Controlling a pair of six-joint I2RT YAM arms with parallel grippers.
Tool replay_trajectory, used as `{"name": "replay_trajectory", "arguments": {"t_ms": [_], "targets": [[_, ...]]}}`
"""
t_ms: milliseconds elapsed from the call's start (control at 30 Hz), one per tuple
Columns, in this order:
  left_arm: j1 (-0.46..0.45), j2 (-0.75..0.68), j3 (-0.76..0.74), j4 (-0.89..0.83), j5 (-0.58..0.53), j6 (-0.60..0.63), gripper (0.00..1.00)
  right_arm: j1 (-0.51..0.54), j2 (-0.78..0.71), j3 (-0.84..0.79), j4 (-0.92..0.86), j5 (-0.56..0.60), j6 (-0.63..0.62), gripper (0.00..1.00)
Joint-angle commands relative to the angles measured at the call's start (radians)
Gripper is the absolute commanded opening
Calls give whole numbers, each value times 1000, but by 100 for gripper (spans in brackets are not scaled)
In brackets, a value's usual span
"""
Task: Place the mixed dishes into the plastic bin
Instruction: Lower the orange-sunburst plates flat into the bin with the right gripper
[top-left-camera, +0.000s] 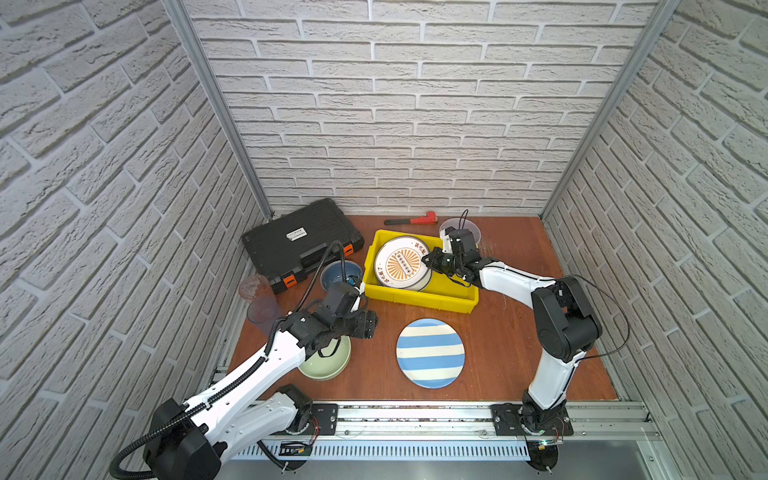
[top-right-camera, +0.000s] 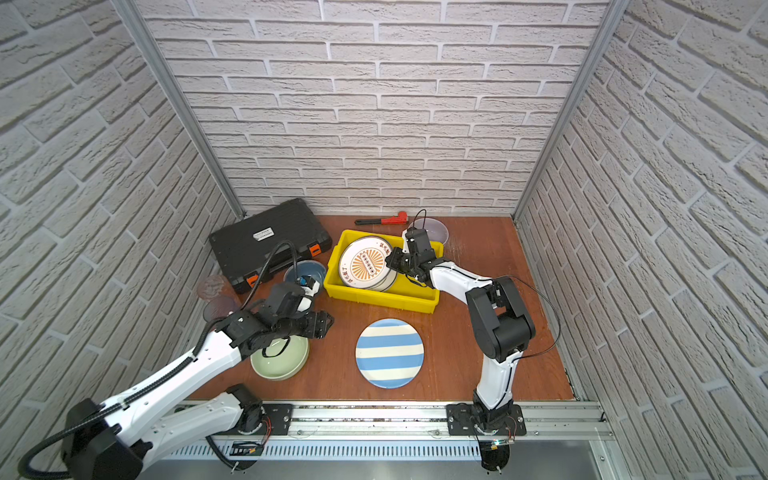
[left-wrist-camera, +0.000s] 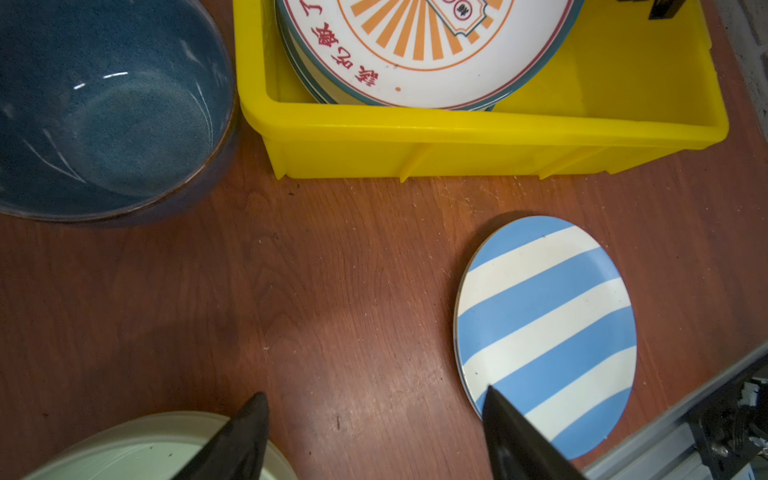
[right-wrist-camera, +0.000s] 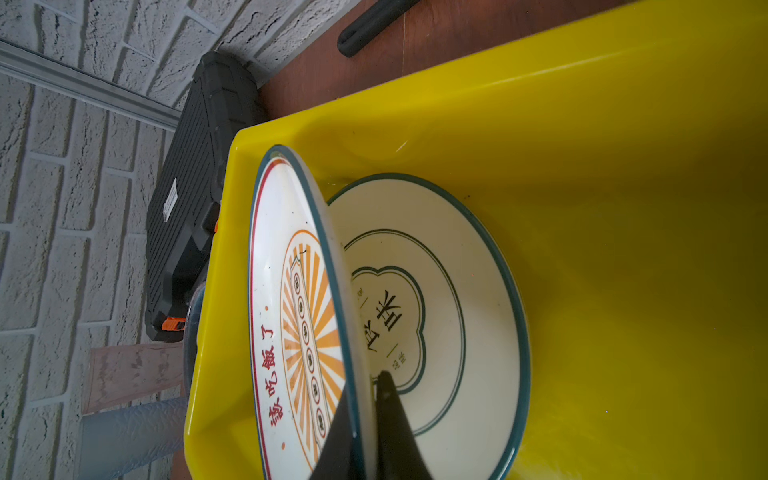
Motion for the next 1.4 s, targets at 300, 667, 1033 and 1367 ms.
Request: {"name": "replay_trajectory", "arguments": {"t_ms": [300, 667, 1033, 1367], "targets": [[5, -7, -16, 11, -5, 7, 80, -6, 34, 20, 98, -8, 23, 7], [6, -6, -16, 11, -5, 8, 80, -7, 61, 13, 96, -4, 22, 15], [6, -8, -16, 11, -7, 8, 80, -7, 73, 9, 68, 12, 5, 24], [8, -3, -14, 16, -6, 12, 80, -7, 72, 18, -15, 53, -48, 31]]}}
